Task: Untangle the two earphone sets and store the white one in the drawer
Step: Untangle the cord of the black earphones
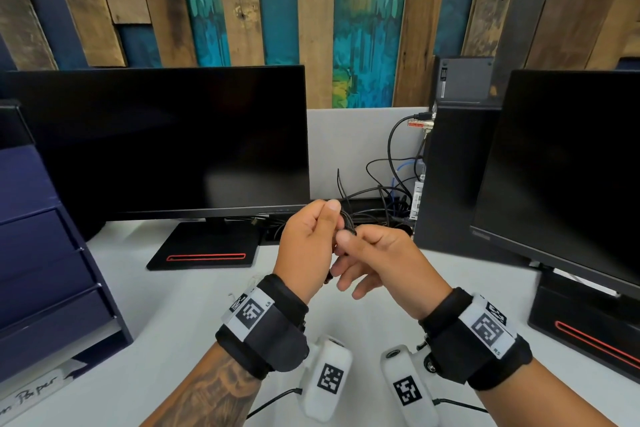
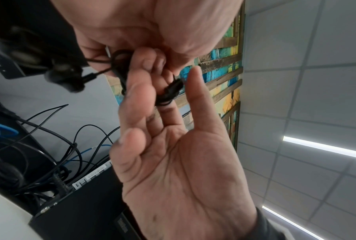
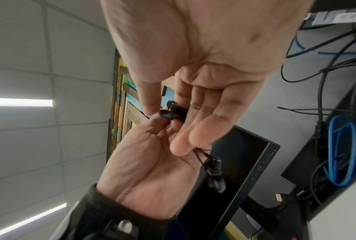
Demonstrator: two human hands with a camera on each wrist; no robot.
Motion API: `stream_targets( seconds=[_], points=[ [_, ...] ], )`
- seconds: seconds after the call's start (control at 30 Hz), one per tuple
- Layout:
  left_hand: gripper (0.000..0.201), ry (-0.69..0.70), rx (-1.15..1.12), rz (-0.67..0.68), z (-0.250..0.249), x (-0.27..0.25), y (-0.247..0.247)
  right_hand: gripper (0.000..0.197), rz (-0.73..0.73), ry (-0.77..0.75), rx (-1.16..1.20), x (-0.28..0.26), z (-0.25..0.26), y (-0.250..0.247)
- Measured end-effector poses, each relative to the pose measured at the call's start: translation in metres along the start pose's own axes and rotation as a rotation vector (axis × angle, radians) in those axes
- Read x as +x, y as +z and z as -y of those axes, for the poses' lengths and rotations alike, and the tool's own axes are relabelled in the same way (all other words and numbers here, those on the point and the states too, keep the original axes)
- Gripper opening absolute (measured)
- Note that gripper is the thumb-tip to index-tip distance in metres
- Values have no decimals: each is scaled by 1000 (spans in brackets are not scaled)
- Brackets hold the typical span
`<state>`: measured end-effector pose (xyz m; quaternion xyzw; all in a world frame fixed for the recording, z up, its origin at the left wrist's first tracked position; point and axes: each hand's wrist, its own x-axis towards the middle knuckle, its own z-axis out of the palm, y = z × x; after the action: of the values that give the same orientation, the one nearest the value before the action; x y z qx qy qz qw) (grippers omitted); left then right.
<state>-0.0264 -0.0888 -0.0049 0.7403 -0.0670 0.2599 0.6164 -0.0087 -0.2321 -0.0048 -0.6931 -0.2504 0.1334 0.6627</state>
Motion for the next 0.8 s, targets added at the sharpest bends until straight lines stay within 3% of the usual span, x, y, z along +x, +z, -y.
stream_targets(
  seconds=[0.1,0.23,0.37,0.43,0.5,0.63,0.8],
  points=[
    [41,3,-12,36,1,-3,1,46,-20,28,13,0,0,0],
    [38,-33,-63,-33,1,0,-1,15,-45,25,35,0,-4,4],
    [37,-64,-131,-121,4,9,-9,33,-68,-28,14,-1,-12,12],
    [36,-106,-216,-150,6,15,-16,27,-91,-45,-50,-3,-16,9],
    [36,-164,-296,-145,9,17,-21,17,-97,-59,-151,-4,-21,2],
    [36,-220,-357,-110,16,16,-19,15,-188,-183,-365,-3,-29,-10],
    [36,-374,-440,-6,37,20,-9,17,-314,-221,-353,1,-40,-28]
  ],
)
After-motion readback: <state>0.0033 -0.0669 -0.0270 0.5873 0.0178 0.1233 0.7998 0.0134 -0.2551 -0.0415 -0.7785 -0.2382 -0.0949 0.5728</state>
